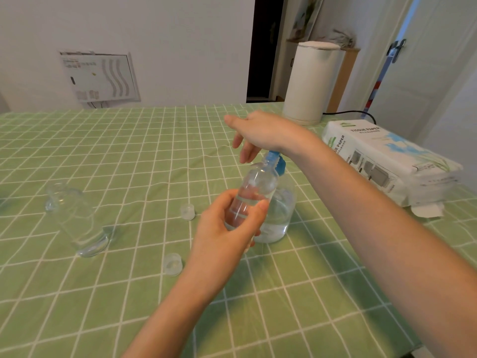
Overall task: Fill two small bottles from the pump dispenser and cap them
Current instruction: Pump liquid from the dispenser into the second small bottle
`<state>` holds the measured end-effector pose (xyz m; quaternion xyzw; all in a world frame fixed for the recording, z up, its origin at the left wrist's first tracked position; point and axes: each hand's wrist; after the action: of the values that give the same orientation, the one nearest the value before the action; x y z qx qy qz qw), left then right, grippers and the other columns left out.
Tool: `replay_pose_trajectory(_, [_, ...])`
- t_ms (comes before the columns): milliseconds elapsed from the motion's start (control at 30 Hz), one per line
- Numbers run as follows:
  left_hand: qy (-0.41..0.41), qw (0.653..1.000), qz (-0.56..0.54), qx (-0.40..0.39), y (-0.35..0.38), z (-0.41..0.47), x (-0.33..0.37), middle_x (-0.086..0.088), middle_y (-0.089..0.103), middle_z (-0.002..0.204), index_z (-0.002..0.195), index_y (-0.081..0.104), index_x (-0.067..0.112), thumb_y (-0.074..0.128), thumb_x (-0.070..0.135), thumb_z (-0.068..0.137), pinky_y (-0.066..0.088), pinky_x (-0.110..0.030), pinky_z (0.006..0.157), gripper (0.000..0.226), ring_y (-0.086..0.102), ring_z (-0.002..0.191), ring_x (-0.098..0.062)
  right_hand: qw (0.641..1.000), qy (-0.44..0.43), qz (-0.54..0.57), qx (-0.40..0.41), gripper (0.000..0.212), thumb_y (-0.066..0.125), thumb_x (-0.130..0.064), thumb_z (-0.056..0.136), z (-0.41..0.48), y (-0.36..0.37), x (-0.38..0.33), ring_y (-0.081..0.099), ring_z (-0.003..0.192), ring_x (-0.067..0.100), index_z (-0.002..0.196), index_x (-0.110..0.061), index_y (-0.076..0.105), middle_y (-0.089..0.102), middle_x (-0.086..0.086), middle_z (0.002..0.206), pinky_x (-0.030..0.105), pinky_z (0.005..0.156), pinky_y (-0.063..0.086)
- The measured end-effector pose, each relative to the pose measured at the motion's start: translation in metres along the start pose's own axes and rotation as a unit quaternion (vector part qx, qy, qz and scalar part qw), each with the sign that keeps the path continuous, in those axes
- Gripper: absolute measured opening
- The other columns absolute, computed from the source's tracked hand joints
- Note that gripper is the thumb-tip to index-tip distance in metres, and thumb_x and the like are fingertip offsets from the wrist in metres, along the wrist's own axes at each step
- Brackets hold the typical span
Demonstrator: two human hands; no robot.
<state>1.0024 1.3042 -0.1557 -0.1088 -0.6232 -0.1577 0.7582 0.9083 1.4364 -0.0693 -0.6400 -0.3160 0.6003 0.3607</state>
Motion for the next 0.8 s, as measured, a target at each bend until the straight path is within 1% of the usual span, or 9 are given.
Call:
replay_pose_trajectory(100, [-0.004, 1.000, 0.001, 0.001, 0.000, -0.001, -0.001, 0.011, 0.065, 0.064, 0.089, 0.065, 0.027, 0.061, 0.047, 0.067, 0.045, -0.011, 0.050, 0.030, 0.059, 0.055, 0.002, 1.000, 0.007, 0.002, -0.005, 0.061, 0.027, -0.051, 0.099, -0.001, 0.002, 0.002, 0.067, 0.094, 0.028, 0.097, -0.005, 0.067, 0.073, 0.009, 0.076, 0.037, 0.094, 0.046])
replay_pose_trajectory(300, [-0.003, 1.000, 0.001, -0.002, 0.000, -0.001, -0.002, 0.014, 0.066, 0.065, 0.090, 0.065, 0.028, 0.061, 0.048, 0.068, 0.045, -0.011, 0.051, 0.030, 0.060, 0.057, 0.002, 1.000, -0.001, 0.003, -0.001, 0.060, 0.027, -0.050, 0.099, -0.001, 0.002, 0.003, 0.067, 0.092, 0.027, 0.098, -0.005, 0.066, 0.073, 0.009, 0.076, 0.035, 0.091, 0.047])
replay_pose_trajectory(433, [0.004, 1.000, -0.003, -0.001, 0.001, 0.001, -0.002, 0.010, 0.067, 0.071, 0.090, 0.066, 0.027, 0.061, 0.049, 0.067, 0.045, -0.011, 0.052, 0.033, 0.059, 0.058, 0.002, 1.000, -0.003, 0.008, 0.004, 0.057, 0.029, -0.049, 0.099, 0.002, -0.006, -0.001, 0.068, 0.091, 0.028, 0.099, -0.005, 0.066, 0.073, 0.012, 0.078, 0.036, 0.091, 0.048])
replay_pose_trajectory(567, [0.005, 1.000, -0.011, 0.001, 0.001, 0.002, -0.001, 0.008, 0.066, 0.072, 0.090, 0.067, 0.025, 0.061, 0.048, 0.067, 0.045, -0.012, 0.050, 0.033, 0.058, 0.057, 0.000, 1.000, -0.008, 0.000, -0.001, 0.056, 0.030, -0.048, 0.099, 0.003, -0.007, -0.003, 0.068, 0.091, 0.029, 0.099, -0.005, 0.066, 0.073, 0.012, 0.078, 0.036, 0.092, 0.049])
replay_pose_trajectory(800, [0.006, 1.000, -0.010, 0.000, 0.001, 0.002, -0.002, 0.009, 0.066, 0.070, 0.088, 0.066, 0.026, 0.061, 0.047, 0.067, 0.044, -0.011, 0.050, 0.030, 0.059, 0.056, 0.000, 1.000, -0.012, -0.003, 0.001, 0.058, 0.028, -0.050, 0.099, 0.001, -0.005, -0.002, 0.068, 0.087, 0.023, 0.097, -0.007, 0.066, 0.073, 0.009, 0.076, 0.034, 0.091, 0.048])
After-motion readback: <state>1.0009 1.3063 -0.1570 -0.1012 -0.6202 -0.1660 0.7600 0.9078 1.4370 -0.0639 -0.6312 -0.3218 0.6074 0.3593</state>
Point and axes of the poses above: each hand's wrist, its own z-axis towards the middle knuckle, its own y-axis out of the palm, x = y × z
